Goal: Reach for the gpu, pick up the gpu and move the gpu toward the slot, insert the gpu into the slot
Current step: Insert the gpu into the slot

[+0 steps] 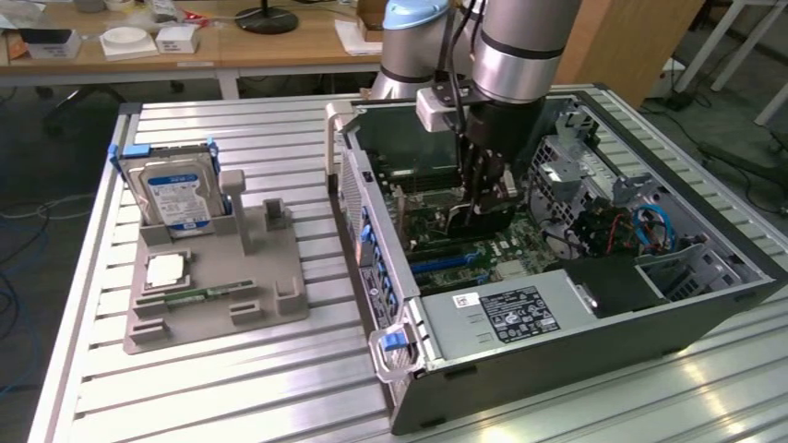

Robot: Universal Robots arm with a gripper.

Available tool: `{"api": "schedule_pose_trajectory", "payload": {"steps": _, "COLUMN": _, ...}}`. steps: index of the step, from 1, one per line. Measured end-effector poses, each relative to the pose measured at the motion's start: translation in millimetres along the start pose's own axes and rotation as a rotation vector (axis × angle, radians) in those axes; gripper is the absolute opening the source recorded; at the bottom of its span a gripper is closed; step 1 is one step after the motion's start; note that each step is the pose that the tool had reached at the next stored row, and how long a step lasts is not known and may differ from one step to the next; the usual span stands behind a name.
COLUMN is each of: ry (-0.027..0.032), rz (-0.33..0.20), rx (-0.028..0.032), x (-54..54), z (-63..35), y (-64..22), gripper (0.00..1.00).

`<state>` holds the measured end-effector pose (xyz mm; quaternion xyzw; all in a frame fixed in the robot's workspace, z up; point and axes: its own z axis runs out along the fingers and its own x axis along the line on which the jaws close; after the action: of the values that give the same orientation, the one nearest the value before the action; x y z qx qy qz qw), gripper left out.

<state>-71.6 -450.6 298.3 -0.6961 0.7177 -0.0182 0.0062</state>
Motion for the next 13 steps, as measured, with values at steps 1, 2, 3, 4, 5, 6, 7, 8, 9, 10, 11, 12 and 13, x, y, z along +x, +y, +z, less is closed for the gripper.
{"api": "schedule_pose_trajectory", "payload": {"steps": 1, "ry": 0.0001, "rz": 0.0, "rx": 0.0, "x": 0.6, "z": 0.9, "y": 0.0, "gripper": 0.26}}
{"api": "schedule_pose_trajectory", "payload": {"steps": 2, "ry": 0.0001, "rz": 0.0, "rx": 0.0, "x": 1.0, "z": 1.7, "y": 0.1, "gripper": 0.26}}
{"api": "schedule_pose_trajectory", "payload": {"steps": 3, "ry": 0.0, "rz": 0.0, "rx": 0.0, "x": 1.3, "z": 2.7, "y": 0.3, "gripper": 0.26}}
{"api": "schedule_pose_trajectory", "payload": {"steps": 4, "ry": -0.0001, "rz": 0.0, "rx": 0.0001, "x": 1.4, "z": 3.5, "y": 0.7, "gripper": 0.26}}
{"api": "schedule_pose_trajectory", "payload": {"steps": 5, "ry": -0.0001, "rz": 0.0, "rx": 0.0001, "x": 1.5, "z": 4.3, "y": 1.2, "gripper": 0.26}}
{"api": "schedule_pose_trajectory", "payload": {"steps": 6, "ry": 0.0, "rz": 0.0, "rx": 0.0, "x": 1.5, "z": 5.0, "y": 1.6, "gripper": 0.26}}
{"api": "schedule_pose_trajectory", "payload": {"steps": 7, "ry": 0.0, "rz": 0.0, "rx": 0.0, "x": 1.5, "z": 5.8, "y": 2.0, "gripper": 0.26}}
{"api": "schedule_pose_trajectory", "payload": {"steps": 8, "ry": 0.0, "rz": 0.0, "rx": 0.0, "x": 1.5, "z": 6.7, "y": 2.5, "gripper": 0.26}}
{"api": "schedule_pose_trajectory", "payload": {"steps": 9, "ry": 0.0, "rz": 0.0, "rx": 0.0001, "x": 1.6, "z": 7.5, "y": 3.2, "gripper": 0.26}}
{"api": "schedule_pose_trajectory", "payload": {"steps": 10, "ry": 0.0001, "rz": 0.0, "rx": 0.0, "x": 1.6, "z": 8.3, "y": 4.0, "gripper": 0.26}}
{"api": "schedule_pose_trajectory", "payload": {"steps": 11, "ry": 0.0, "rz": 0.0, "rx": 0.0, "x": 1.6, "z": 9.2, "y": 4.8, "gripper": 0.26}}
{"api": "schedule_pose_trajectory", "payload": {"steps": 12, "ry": 0.0, "rz": 0.0, "rx": 0.0, "x": 1.6, "z": 10.1, "y": 5.4, "gripper": 0.26}}
{"api": "schedule_pose_trajectory", "payload": {"steps": 13, "ry": 0.0, "rz": 0.0, "rx": 0.0, "x": 1.6, "z": 10.8, "y": 5.9, "gripper": 0.26}}
